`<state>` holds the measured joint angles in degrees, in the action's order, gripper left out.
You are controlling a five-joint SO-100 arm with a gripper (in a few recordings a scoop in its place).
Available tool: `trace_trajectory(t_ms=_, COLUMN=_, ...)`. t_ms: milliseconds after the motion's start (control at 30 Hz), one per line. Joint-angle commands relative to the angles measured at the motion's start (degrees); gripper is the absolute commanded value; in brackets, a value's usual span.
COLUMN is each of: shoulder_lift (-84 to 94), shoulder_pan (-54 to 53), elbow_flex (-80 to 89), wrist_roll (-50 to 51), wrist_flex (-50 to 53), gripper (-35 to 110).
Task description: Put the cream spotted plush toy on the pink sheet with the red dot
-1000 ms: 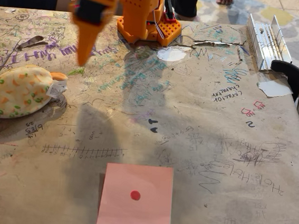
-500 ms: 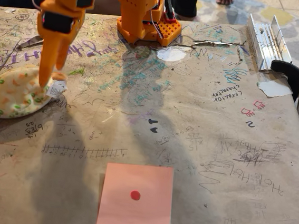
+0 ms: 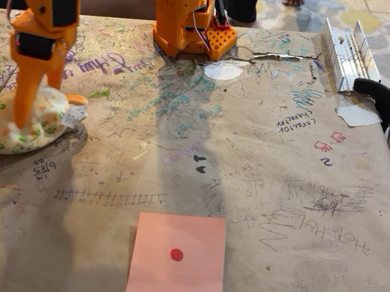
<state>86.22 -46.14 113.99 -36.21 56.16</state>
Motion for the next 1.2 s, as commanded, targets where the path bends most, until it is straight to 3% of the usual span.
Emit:
trace_trajectory(t_ms=0, shoulder_lift=-2.72, shoulder_pan=-1.41, elbow_flex=-10.20, wrist_roll=-0.44, wrist_flex=3.16, gripper=45)
trace_trajectory(t_ms=633, shoulder_lift=-5.80, shoulder_pan=-2.46, elbow_flex=-9.14, wrist_roll=-4.13, wrist_flex=7.73, gripper=45)
trace_trajectory(t_ms=933, shoulder_lift=-16.96, shoulder_pan=0.00, elbow_flex=-25.14, wrist_roll=-1.05, wrist_flex=17.49, gripper=44)
trace_trajectory(t_ms=1167, shoulder_lift=-29.53, shoulder_pan=1.14, elbow_flex=-47.37, wrist_roll=-1.14, wrist_flex=33.49, gripper=39)
